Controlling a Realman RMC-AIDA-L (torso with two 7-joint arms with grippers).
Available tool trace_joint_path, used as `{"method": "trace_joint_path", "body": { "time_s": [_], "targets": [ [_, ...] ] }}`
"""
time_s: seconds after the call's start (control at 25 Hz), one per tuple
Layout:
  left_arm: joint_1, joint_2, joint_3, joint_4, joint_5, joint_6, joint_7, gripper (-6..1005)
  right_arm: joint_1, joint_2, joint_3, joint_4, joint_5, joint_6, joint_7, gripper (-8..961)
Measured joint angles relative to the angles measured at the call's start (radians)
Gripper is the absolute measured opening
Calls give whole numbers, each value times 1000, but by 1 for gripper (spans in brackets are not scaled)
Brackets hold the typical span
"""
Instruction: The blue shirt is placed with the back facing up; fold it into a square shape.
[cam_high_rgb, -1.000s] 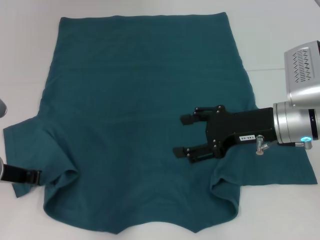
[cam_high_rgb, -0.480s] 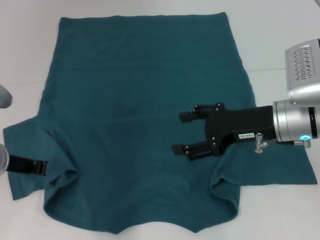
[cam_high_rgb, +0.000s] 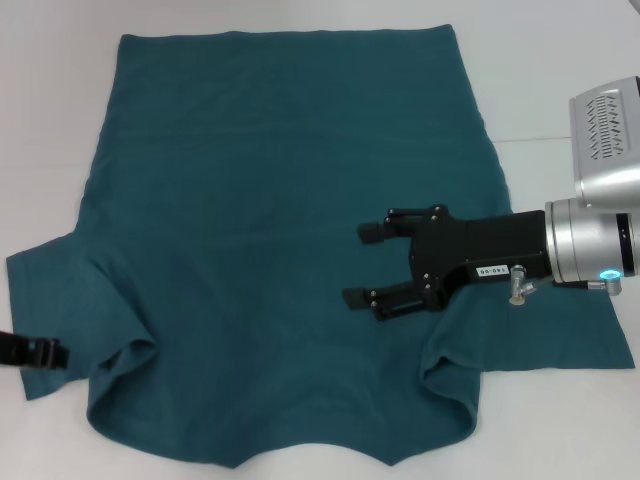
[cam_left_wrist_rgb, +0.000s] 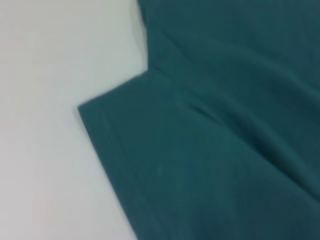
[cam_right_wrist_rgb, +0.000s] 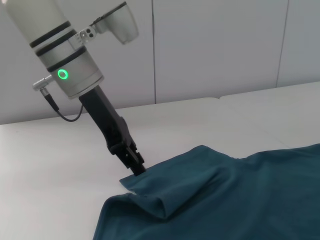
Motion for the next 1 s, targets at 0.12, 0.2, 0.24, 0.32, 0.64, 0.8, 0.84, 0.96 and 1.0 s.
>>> {"method": "trace_joint_path", "body": {
  "time_s": [0.12, 0.2, 0.24, 0.32, 0.64, 0.8, 0.84, 0.96, 1.0],
  "targets": [
    [1, 0, -1, -19, 1, 1, -4, 367, 0, 0, 0, 0, 0, 0, -1, 916],
    [5, 0, -2, -24, 1, -1, -5, 410, 1, 0, 0, 0, 0, 0, -1, 915],
    [6, 0, -2, -24, 1, -2, -6, 431, 1, 0, 0, 0, 0, 0, -1, 915],
    [8, 0, -2, -25, 1, -2, -7, 474, 1, 0, 0, 0, 0, 0, -1, 915],
    [10, -1, -2, -47, 1, -13, -8, 602, -5, 0, -2, 0, 0, 0, -2, 916],
    [10, -1, -1, -50, 1, -20, -9, 603, -6, 0, -2, 0, 0, 0, -2, 915],
    [10, -1, -1, -51, 1, -21, -9, 602, -6, 0, -2, 0, 0, 0, -1, 915],
    [10, -1, -2, -51, 1, -22, -7, 602, -7, 0, -4, 1, 0, 0, -2, 915],
    [11, -1, -2, -51, 2, -22, -7, 601, -7, 0, -5, 1, 0, 0, -2, 915]
  ]
}}
